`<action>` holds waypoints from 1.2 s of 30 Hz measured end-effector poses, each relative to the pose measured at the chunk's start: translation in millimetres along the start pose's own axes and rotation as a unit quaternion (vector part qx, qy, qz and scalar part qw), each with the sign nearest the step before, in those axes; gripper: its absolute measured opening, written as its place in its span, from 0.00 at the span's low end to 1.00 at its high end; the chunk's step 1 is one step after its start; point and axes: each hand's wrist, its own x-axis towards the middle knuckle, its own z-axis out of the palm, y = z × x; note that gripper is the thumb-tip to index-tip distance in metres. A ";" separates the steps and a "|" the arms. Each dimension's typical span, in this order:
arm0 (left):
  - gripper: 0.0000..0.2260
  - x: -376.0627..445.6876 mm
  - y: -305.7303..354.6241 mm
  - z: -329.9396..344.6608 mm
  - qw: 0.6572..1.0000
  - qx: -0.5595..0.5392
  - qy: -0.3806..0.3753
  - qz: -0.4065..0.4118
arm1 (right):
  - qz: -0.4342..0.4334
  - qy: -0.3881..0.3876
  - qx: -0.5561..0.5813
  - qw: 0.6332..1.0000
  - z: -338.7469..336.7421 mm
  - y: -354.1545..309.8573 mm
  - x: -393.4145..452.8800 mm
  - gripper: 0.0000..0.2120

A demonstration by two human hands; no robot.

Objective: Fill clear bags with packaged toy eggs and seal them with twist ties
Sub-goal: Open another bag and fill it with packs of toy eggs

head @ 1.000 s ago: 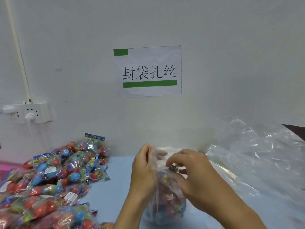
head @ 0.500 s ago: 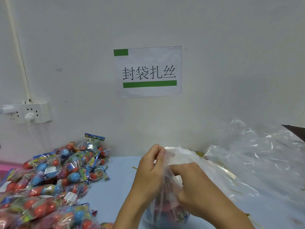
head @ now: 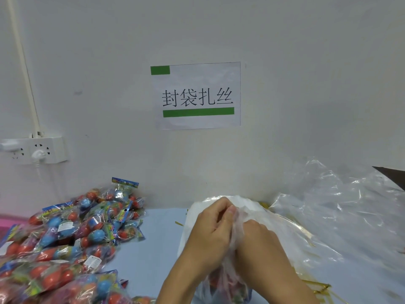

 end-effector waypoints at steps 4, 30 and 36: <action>0.14 0.3 -3.7 4.2 1.000 0.008 0.014 0.002 | -0.019 -0.041 -0.008 0.999 -4.7 -0.6 -2.9 0.14; 0.13 7.7 -36.2 -21.7 0.893 -0.078 0.371 -0.243 | 0.125 0.138 0.299 0.936 -34.5 49.0 7.5 0.15; 0.12 6.8 -36.3 -22.1 0.849 -0.069 0.439 -0.286 | 0.098 -0.333 0.324 0.880 -7.2 29.7 -3.2 0.21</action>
